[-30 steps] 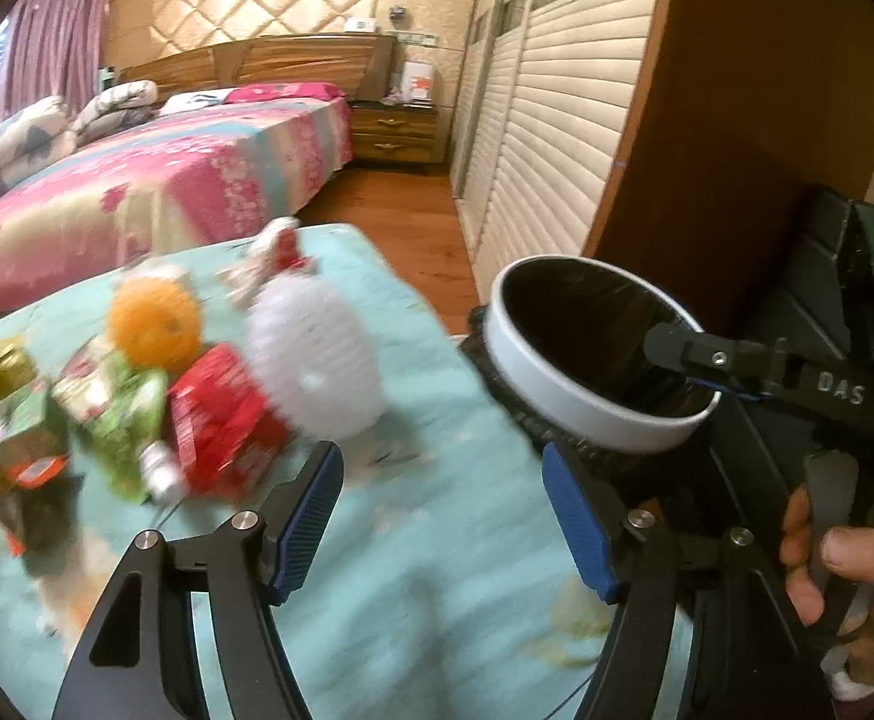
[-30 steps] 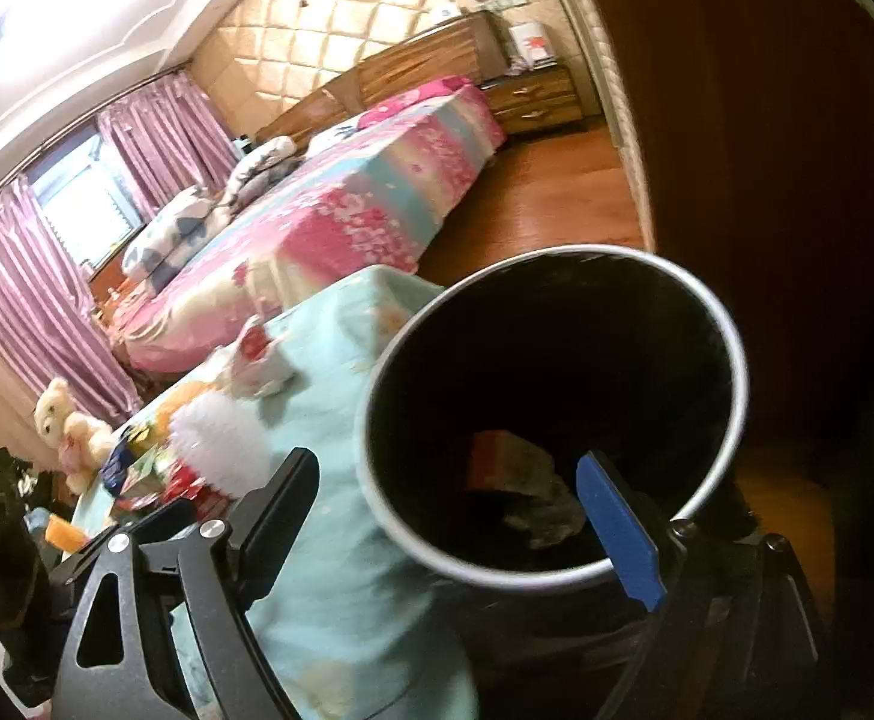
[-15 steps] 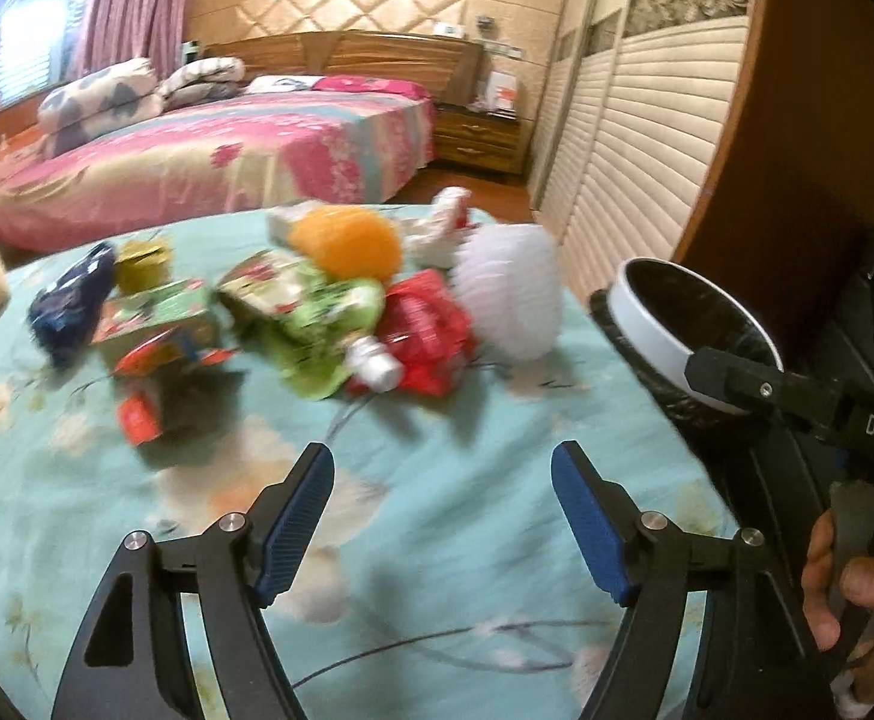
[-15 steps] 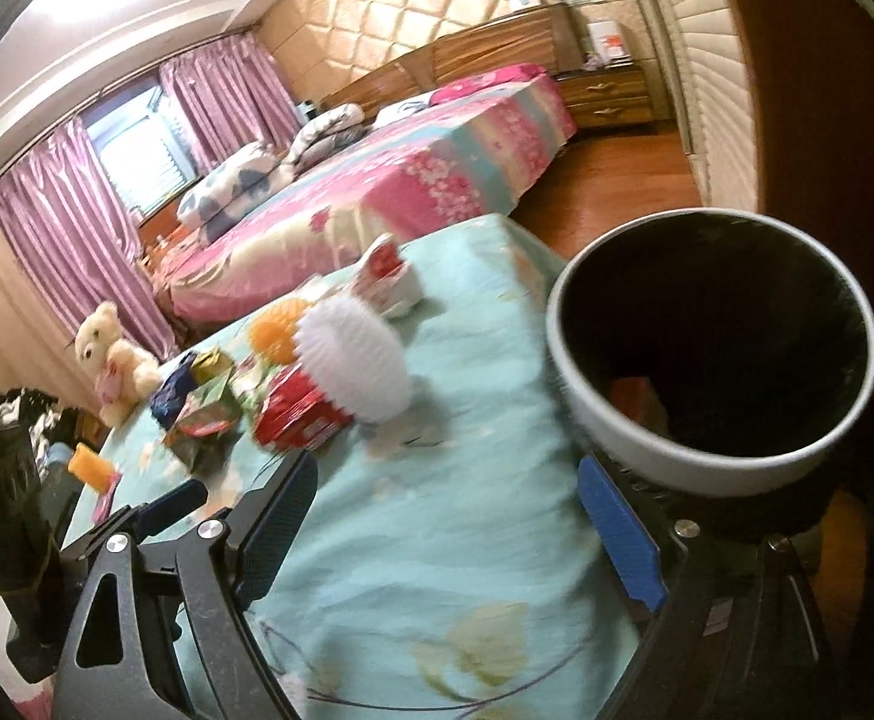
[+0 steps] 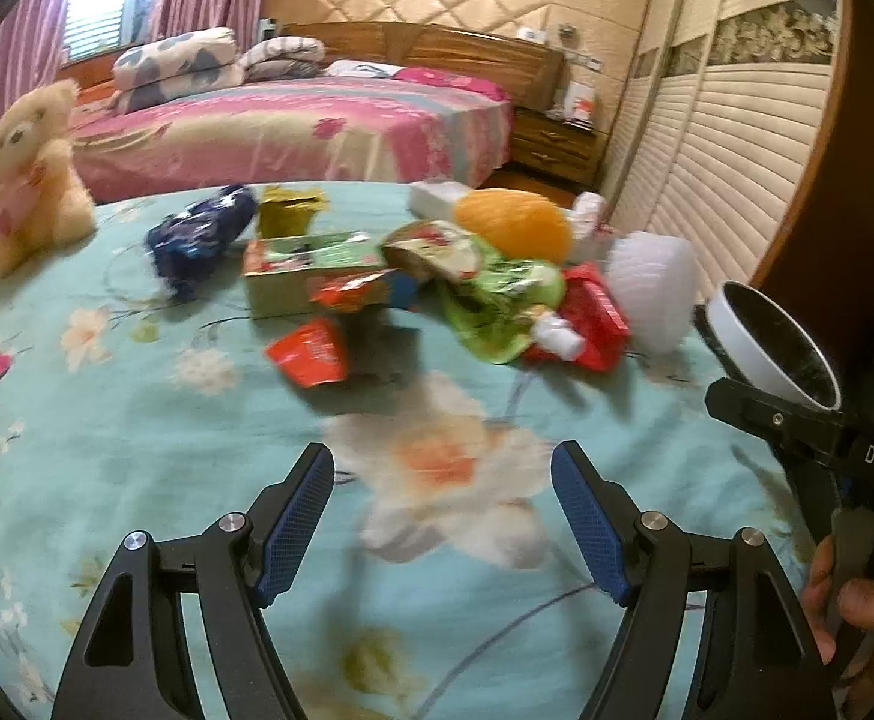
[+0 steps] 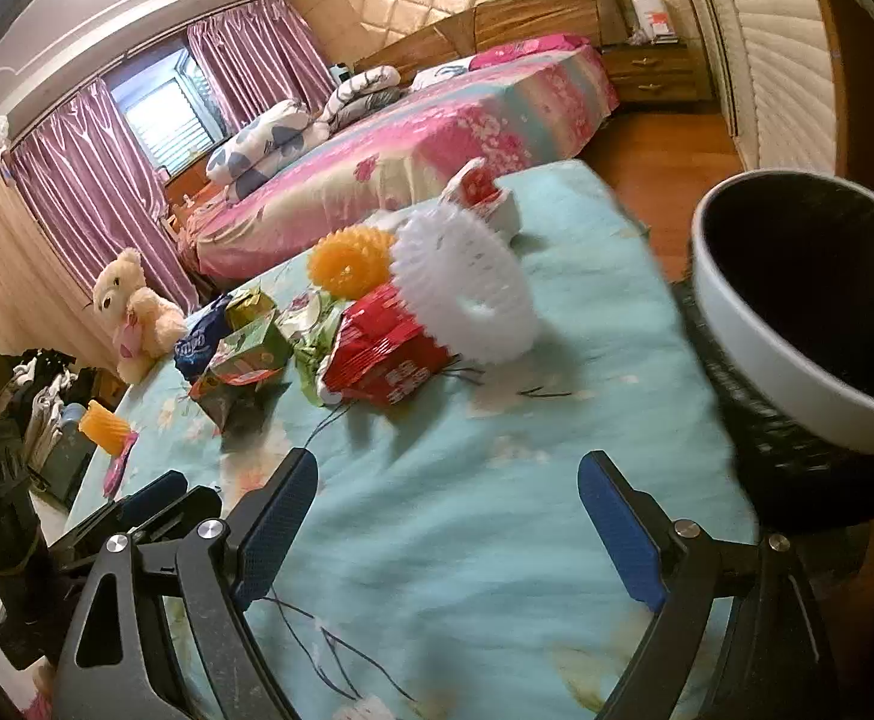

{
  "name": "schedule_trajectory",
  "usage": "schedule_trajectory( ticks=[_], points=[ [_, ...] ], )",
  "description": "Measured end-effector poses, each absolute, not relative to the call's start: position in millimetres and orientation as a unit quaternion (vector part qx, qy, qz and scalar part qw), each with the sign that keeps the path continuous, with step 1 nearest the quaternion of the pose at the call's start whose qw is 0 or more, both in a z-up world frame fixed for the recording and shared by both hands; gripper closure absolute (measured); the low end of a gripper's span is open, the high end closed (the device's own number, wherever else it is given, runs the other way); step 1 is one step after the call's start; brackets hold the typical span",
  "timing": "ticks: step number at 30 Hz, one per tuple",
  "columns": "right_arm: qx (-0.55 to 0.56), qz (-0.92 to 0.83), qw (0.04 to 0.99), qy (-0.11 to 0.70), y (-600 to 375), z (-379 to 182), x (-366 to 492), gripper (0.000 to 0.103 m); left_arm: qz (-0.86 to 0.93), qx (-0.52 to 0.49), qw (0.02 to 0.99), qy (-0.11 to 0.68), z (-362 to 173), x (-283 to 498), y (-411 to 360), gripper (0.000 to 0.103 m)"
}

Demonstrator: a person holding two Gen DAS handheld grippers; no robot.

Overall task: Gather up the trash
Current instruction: 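Move both open tools back over the trash on the table, then grasp the orange snack bag with left tool while right tool grasps the red packet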

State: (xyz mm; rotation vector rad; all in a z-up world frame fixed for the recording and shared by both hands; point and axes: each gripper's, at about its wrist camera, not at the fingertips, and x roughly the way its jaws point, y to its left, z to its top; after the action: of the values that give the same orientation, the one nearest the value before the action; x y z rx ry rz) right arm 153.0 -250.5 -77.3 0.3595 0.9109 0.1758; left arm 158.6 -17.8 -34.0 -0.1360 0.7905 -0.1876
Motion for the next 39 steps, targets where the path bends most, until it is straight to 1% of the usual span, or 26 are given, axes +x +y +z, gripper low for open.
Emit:
schedule_trajectory(
  ticks=[8,15,17,22,24,26,27,28,30,31,33,34,35,36,39],
  points=[
    [0.186,0.097,0.87,0.447,-230,-90,171,0.013,-0.07,-0.079,0.913,0.393,-40,181,5,0.028],
    [0.209,0.083,0.871,0.437,-229,-93,188,0.015,-0.066,-0.073,0.91,0.403,-45,217,12,0.028],
    [0.215,0.078,0.872,0.432,-230,-93,191,0.018,-0.066,-0.076,0.909,0.403,-46,225,15,0.028],
    [0.226,0.077,0.866,0.44,-227,-100,205,0.031,-0.064,-0.082,0.906,0.41,-53,242,20,0.03],
    [0.227,0.079,0.863,0.445,-222,-104,211,0.035,-0.067,-0.083,0.904,0.413,-56,247,20,0.037],
    [0.229,0.081,0.861,0.446,-219,-107,216,0.042,-0.073,-0.083,0.902,0.418,-59,251,18,0.056],
    [0.229,0.081,0.861,0.446,-220,-108,217,0.048,-0.079,-0.083,0.899,0.423,-60,254,17,0.063],
    [0.229,0.08,0.862,0.445,-220,-109,218,0.058,-0.082,-0.082,0.897,0.426,-62,256,16,0.079],
    [0.229,0.08,0.863,0.444,-221,-109,219,0.063,-0.088,-0.083,0.897,0.425,-62,257,16,0.087],
    [0.228,0.082,0.864,0.442,-222,-108,217,0.065,-0.092,-0.084,0.898,0.423,-62,256,17,0.095],
    [0.219,0.084,0.868,0.438,-222,-105,214,0.069,-0.093,-0.079,0.9,0.419,-61,254,16,0.097],
    [0.215,0.086,0.869,0.437,-222,-103,211,0.072,-0.092,-0.077,0.901,0.418,-60,253,16,0.099],
    [0.212,0.092,0.869,0.438,-222,-101,208,0.084,-0.092,-0.077,0.901,0.416,-60,252,15,0.099],
    [0.209,0.092,0.868,0.44,-221,-101,206,0.088,-0.094,-0.078,0.902,0.414,-59,249,15,0.099],
    [0.205,0.1,0.869,0.44,-223,-98,195,0.088,-0.101,-0.082,0.903,0.41,-56,238,13,0.1]
  ],
)
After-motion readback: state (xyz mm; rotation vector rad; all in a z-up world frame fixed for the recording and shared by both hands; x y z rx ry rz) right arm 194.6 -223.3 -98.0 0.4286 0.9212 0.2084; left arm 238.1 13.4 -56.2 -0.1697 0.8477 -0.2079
